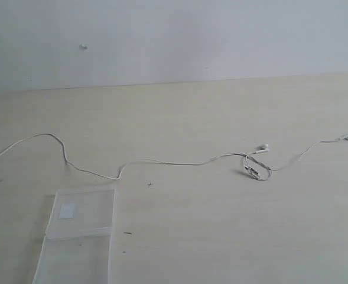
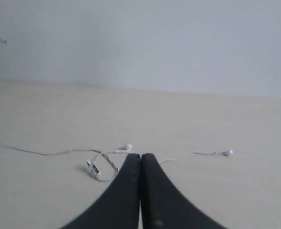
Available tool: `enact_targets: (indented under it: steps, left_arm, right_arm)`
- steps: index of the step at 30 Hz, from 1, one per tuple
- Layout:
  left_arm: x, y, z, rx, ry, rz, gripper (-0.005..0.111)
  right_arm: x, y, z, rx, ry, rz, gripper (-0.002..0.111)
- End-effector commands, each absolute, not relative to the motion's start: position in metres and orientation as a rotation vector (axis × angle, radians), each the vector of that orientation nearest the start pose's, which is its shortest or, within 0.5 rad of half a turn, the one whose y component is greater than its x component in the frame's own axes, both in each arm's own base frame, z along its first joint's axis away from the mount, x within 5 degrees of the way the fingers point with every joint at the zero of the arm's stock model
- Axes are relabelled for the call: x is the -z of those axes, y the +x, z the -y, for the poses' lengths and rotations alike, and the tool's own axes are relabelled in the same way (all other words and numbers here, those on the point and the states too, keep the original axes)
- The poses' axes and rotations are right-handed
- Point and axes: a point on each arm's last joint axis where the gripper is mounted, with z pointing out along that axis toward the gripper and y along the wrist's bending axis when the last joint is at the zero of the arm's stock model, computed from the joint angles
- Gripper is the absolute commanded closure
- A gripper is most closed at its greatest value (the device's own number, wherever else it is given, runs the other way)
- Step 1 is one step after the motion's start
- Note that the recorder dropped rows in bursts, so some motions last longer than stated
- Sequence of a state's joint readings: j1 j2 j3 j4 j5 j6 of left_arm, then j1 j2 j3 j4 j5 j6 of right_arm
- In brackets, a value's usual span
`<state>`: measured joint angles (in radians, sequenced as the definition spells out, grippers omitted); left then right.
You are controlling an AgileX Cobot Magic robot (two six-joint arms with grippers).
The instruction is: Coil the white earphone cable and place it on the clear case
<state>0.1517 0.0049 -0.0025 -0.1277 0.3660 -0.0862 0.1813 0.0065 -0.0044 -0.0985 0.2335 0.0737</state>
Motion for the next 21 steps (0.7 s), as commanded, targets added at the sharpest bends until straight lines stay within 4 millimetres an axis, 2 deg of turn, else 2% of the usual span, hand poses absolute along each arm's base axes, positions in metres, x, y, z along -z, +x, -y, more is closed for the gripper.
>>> enact_targets:
  steps: [1,3,4,6,9,13,14,16,20,21]
  left_arm:
    - [-0.181,0.053,-0.004,0.075,-0.289,-1.819,0.107]
    - [-0.181,0.053,-0.004,0.075,-0.289,-1.819,0.107]
    - [-0.181,0.053,-0.004,0.075,-0.289,-1.819,0.107]
    - [-0.181,0.053,-0.004,0.075,-0.289,-1.819,0.107]
    - [-0.181,0.053,-0.004,0.075,-0.289,-1.819,0.107]
    - [-0.181,0.053,-0.004,0.075,-0.289,-1.819,0.107]
    - [-0.181,0.053,-0.004,0.075,-0.289,-1.819,0.107]
    - [-0.181,0.053,-0.004,0.075,-0.289,-1.819,0.107]
    - [-0.181,0.053,-0.004,0.075,-0.289,-1.819,0.107]
    - [-0.181,0.053,-0.004,0.075,-0.289,-1.819,0.107]
  right_arm:
    - [-0.201,0.056,-0.009,-0.098,-0.158,-1.616,0.108]
    - [-0.204,0.056,-0.009,-0.1,-0.159,-1.58,0.108]
    - [-0.213,0.055,-0.01,-0.124,-0.147,-1.478,0.108]
    - [-0.218,0.055,-0.01,-0.152,-0.126,-1.432,0.108]
    - [-0.234,0.052,-0.009,-0.163,-0.101,-1.478,0.108]
    - [-0.257,0.059,-0.009,-0.186,-0.067,-1.577,0.108]
    - [-0.271,0.062,-0.01,-0.229,-0.032,-1.557,0.108]
    - [-0.286,0.064,-0.011,-0.264,-0.01,-1.505,0.108]
    - [-0.304,0.061,-0.011,-0.29,-0.015,-1.303,0.108]
    - [-0.305,0.061,-0.011,-0.293,-0.013,-1.298,0.108]
